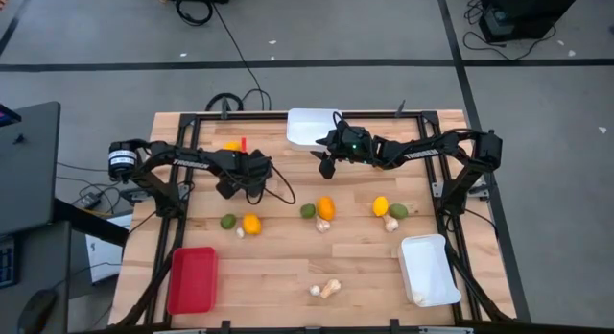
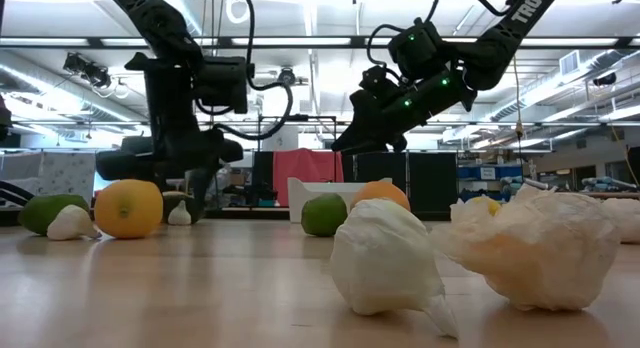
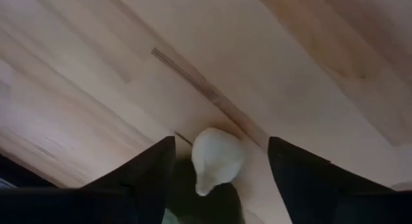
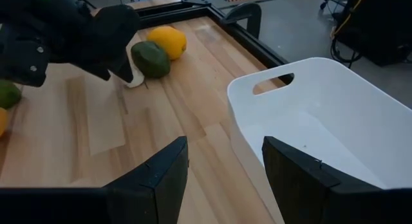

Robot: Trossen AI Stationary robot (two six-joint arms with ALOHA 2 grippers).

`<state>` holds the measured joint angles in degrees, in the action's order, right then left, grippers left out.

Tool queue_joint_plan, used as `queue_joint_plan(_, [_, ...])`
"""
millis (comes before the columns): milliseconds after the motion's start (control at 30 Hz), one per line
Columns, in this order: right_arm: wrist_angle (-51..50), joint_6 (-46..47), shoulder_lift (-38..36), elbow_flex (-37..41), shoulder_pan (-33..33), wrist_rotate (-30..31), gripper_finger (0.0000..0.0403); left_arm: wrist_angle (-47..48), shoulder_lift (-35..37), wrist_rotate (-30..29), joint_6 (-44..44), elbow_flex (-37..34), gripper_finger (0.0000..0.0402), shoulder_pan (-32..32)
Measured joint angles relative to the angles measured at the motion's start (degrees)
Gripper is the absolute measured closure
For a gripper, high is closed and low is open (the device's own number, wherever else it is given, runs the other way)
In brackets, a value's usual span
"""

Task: Sort produce into baskets
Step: Put the garlic into the top white bin

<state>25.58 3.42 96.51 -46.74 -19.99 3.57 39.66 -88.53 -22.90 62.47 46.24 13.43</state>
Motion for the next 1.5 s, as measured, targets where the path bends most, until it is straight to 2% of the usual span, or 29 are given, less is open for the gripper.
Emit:
queue_joint_plan(167, [0.0,0.0,0.0,0.0,0.0,-0.05,0.0192,-1.74,0.0,0.02,2.92,0.0,0.0128,0.98])
queue_joint_plan(533, [0.0,-0.15,0.0,0.0,-0.02,-0.17,0.0192,-0.08,-0.14,1.43,8.45,0.0,0.0151,4.16])
queue_joint_plan(700, [0.0,-0.22,0.0,0.0,-0.01,-0.17,0.0192,-1.33,-3.94,1.89,9.36,0.08,0.0152,4.63])
queue_joint_plan(900, [-0.58,-1.07,0.0,0.02,-0.01,-0.35,0.0192,-1.05,-7.96,-1.88,9.5,0.52,0.0156,4.42])
queue_joint_plan(1033, [-0.54,-1.07,0.0,0.02,0.0,-0.35,0.0192,-0.48,-8.33,-2.6,9.15,1.34,0.0184,4.5])
queue_joint_plan(1200, [-0.54,-1.07,0.0,0.02,-0.02,-0.35,0.0192,0.46,-8.61,-2.42,7.27,3.44,0.0251,4.65])
queue_joint_plan(1333, [-0.75,-1.07,0.0,0.02,0.0,-0.31,0.0192,-1.99,-8.74,-1.74,0.61,4.85,0.0291,4.7])
queue_joint_plan(1500, [-3.38,-0.73,0.0,0.02,-0.01,-0.55,0.0192,-7.75,-8.74,-1.42,-18.36,8.12,0.0291,4.61])
